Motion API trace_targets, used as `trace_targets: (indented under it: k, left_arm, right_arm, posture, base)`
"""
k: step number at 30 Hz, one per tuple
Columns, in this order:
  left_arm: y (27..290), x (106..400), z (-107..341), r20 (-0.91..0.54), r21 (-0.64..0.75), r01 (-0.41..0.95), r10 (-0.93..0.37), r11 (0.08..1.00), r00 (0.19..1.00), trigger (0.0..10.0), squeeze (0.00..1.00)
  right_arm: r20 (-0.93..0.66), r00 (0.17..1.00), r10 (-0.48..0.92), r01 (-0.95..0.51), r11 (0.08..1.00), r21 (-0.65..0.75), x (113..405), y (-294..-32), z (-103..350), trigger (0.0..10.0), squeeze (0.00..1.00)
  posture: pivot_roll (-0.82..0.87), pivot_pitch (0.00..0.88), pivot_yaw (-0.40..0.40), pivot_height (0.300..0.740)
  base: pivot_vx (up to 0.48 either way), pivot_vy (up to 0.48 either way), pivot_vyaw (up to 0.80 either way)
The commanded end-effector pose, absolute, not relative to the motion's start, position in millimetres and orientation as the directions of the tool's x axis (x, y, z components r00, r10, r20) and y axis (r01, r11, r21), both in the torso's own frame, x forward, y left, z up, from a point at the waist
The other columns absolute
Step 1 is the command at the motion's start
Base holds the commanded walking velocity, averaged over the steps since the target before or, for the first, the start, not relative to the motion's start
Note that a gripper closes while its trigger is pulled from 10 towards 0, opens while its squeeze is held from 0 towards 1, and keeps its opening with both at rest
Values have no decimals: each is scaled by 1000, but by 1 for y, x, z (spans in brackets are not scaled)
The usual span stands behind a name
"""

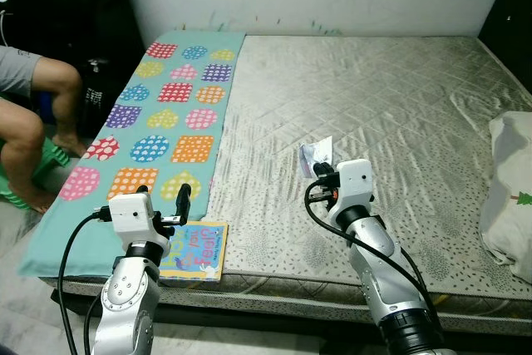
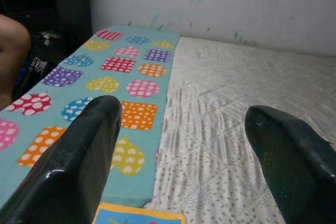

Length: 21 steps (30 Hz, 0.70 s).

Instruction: Clean up the room

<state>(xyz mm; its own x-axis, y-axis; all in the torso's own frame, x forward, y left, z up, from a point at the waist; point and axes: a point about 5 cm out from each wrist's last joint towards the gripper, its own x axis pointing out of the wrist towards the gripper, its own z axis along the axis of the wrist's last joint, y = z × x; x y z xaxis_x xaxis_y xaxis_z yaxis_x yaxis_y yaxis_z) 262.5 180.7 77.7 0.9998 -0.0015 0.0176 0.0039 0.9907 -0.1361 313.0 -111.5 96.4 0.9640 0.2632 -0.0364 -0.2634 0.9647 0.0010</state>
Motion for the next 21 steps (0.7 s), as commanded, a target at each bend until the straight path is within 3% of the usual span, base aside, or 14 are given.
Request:
trace_targets:
  k: [1, 21]
  left_arm:
    - [184, 262, 80, 24, -131, 7, -4, 991, 1000, 10000, 0]
    - [182, 262, 79, 19, -132, 12, -9, 991, 1000, 10000, 0]
  right_arm:
    - [-33, 964, 264, -264, 965, -4, 314, -110, 98, 10000, 0]
    - [-49, 966, 253, -254, 967, -10, 314, -111, 95, 10000, 0]
  posture:
    - [-111, 0, 53, 740]
    - [-112, 0, 54, 740]
  base:
    - [285, 0, 0]
    - [303, 0, 0]
